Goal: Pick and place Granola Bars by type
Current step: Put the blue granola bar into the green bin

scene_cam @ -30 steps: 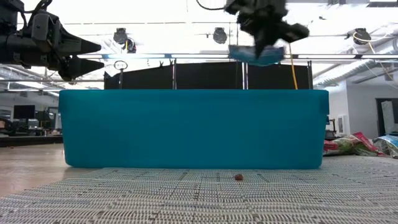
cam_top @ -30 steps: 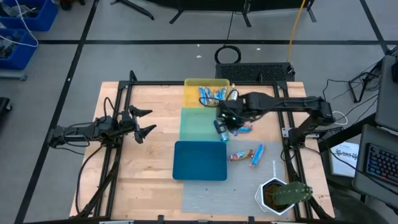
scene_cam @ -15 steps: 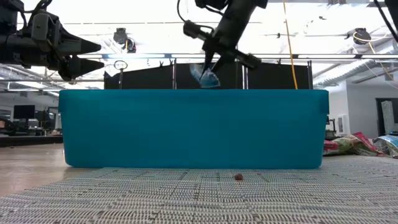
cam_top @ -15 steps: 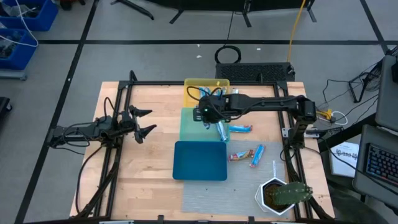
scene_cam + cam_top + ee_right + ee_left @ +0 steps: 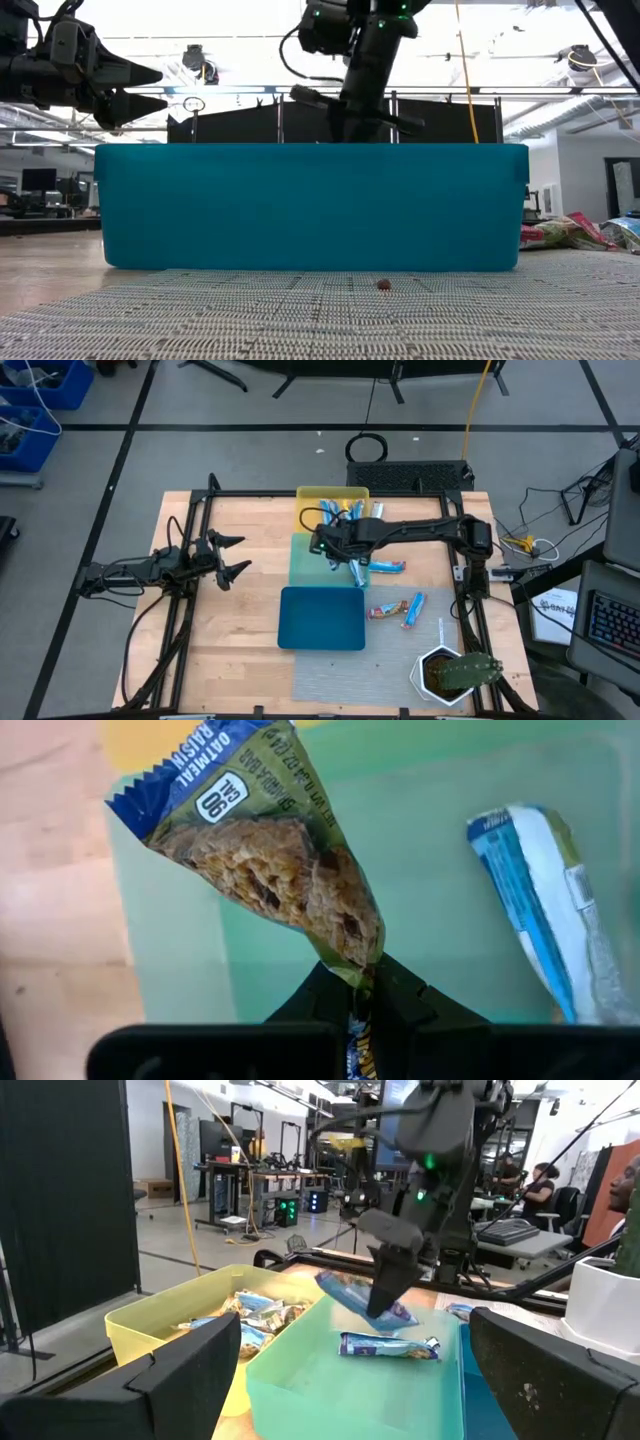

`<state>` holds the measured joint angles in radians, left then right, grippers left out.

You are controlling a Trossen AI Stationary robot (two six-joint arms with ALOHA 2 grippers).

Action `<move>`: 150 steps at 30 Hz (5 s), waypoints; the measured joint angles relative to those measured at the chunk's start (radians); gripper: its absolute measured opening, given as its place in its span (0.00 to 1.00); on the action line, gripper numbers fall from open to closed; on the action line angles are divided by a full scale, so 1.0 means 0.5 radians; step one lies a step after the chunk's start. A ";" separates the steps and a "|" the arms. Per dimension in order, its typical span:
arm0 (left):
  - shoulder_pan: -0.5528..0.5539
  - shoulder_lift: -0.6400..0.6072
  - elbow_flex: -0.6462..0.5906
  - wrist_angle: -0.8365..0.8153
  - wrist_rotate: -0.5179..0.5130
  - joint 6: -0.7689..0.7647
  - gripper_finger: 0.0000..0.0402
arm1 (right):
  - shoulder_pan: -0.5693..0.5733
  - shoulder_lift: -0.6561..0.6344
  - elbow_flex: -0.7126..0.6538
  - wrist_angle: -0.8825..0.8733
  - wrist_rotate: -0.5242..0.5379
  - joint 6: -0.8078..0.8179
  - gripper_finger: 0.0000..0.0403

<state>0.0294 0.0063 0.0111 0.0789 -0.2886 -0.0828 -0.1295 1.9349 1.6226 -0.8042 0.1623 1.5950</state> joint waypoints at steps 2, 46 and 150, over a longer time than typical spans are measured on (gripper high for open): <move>0.000 0.000 0.000 0.000 0.000 0.000 0.98 | 0.000 0.027 -0.001 -0.030 -0.001 0.051 0.01; 0.000 0.000 0.000 0.000 0.000 0.000 0.98 | -0.069 0.321 -0.001 -0.166 -0.160 0.191 0.05; 0.000 0.000 0.000 0.000 -0.001 0.000 0.98 | -0.883 -0.734 -0.754 -0.009 0.442 -2.073 0.46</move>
<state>0.0293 0.0063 0.0111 0.0789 -0.2890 -0.0827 -0.5709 1.5677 1.2457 -0.8089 0.3832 0.5584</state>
